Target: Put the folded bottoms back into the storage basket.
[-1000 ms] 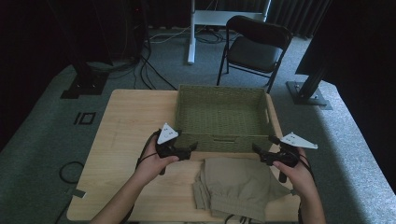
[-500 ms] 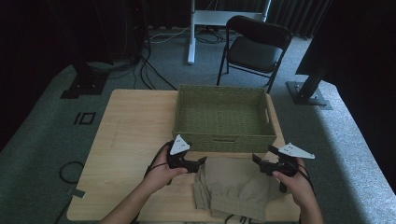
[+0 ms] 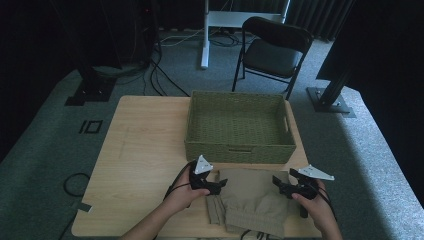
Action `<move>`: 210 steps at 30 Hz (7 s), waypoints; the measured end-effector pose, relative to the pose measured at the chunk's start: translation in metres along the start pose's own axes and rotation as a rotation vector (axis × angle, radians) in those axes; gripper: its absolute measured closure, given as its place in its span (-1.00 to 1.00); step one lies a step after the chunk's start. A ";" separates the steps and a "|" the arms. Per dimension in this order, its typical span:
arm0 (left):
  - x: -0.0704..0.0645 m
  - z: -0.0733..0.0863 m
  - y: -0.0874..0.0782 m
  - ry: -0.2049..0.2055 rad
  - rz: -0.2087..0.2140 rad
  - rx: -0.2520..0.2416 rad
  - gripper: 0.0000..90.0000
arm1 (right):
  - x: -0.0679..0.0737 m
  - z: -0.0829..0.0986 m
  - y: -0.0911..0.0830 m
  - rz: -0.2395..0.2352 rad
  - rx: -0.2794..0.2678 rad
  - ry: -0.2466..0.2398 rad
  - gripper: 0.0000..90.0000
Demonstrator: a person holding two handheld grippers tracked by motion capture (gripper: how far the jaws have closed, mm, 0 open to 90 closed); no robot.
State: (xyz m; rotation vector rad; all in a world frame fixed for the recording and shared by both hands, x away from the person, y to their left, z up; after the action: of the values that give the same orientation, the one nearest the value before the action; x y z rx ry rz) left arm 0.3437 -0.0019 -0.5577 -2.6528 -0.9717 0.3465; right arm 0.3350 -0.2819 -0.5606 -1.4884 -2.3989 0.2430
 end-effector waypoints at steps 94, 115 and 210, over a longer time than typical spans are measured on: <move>-0.011 -0.098 -0.031 -0.002 0.113 -0.140 0.82 | 0.059 -0.091 -0.007 -0.142 -0.051 -0.065 0.87; 0.020 -0.183 -0.031 -0.006 0.110 -0.254 0.82 | 0.064 -0.188 -0.002 -0.164 -0.177 -0.095 0.87; 0.165 -0.108 0.151 -0.124 -0.214 0.028 0.60 | -0.062 -0.106 0.224 0.152 0.170 0.104 0.84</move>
State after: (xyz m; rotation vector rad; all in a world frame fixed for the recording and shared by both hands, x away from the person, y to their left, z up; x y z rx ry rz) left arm 0.5892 -0.0240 -0.5308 -2.4962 -1.2665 0.4745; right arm 0.5853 -0.2390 -0.5391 -1.5655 -2.1305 0.3839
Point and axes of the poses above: each handheld gripper's, and its own axes: y roughly forward along the jaws, z roughly out of its underside, x roughly to its left, the point moved 7 cm from there along y, roughly forward along the jaws, and after that the axes turned 15 degrees about -x, right-handed, at the moved point
